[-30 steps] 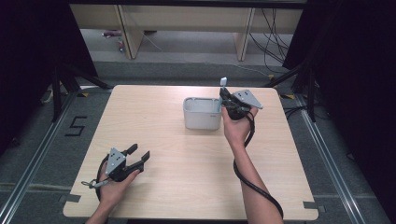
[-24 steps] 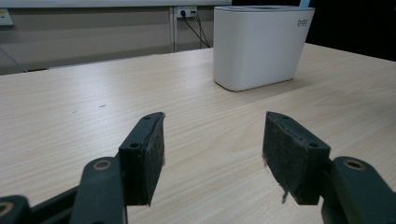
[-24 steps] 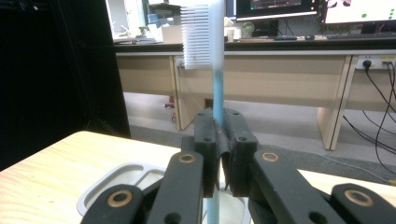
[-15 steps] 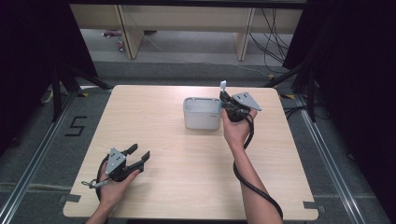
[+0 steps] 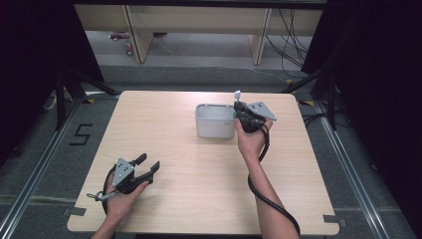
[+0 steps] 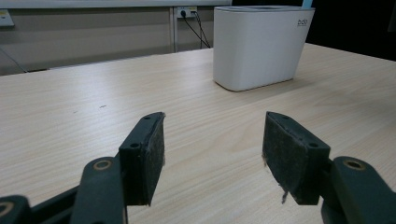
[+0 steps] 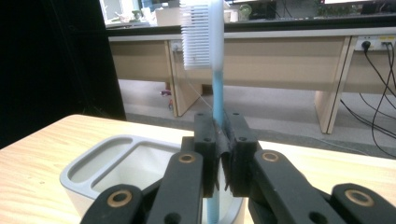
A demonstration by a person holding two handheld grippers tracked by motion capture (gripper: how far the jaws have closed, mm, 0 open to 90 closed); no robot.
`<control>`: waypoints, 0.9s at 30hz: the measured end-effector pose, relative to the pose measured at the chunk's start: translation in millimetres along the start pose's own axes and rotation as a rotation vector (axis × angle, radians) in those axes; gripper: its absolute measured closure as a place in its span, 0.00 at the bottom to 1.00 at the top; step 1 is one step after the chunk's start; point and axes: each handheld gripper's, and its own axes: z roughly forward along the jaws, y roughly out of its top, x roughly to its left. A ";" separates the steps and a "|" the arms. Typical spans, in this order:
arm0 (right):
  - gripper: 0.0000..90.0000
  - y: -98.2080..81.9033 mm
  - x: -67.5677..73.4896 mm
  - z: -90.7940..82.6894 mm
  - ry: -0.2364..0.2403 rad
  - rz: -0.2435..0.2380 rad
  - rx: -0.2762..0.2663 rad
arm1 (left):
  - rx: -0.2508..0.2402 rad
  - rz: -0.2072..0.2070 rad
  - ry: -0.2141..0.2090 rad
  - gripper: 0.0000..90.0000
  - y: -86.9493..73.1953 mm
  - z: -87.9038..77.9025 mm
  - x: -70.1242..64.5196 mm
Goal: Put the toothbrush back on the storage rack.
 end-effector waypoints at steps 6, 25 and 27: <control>0.95 -6.1 -1.9 1.6 -0.002 -0.005 0.014 | 0.000 0.001 0.000 0.43 0.0 0.1 0.0; 0.95 -20.2 -1.1 6.6 -0.016 0.008 0.048 | 0.000 0.001 0.000 0.43 0.0 0.0 -0.1; 0.95 -21.8 -1.7 7.1 -0.012 0.000 0.058 | 0.000 0.001 0.000 0.43 0.0 0.1 -0.2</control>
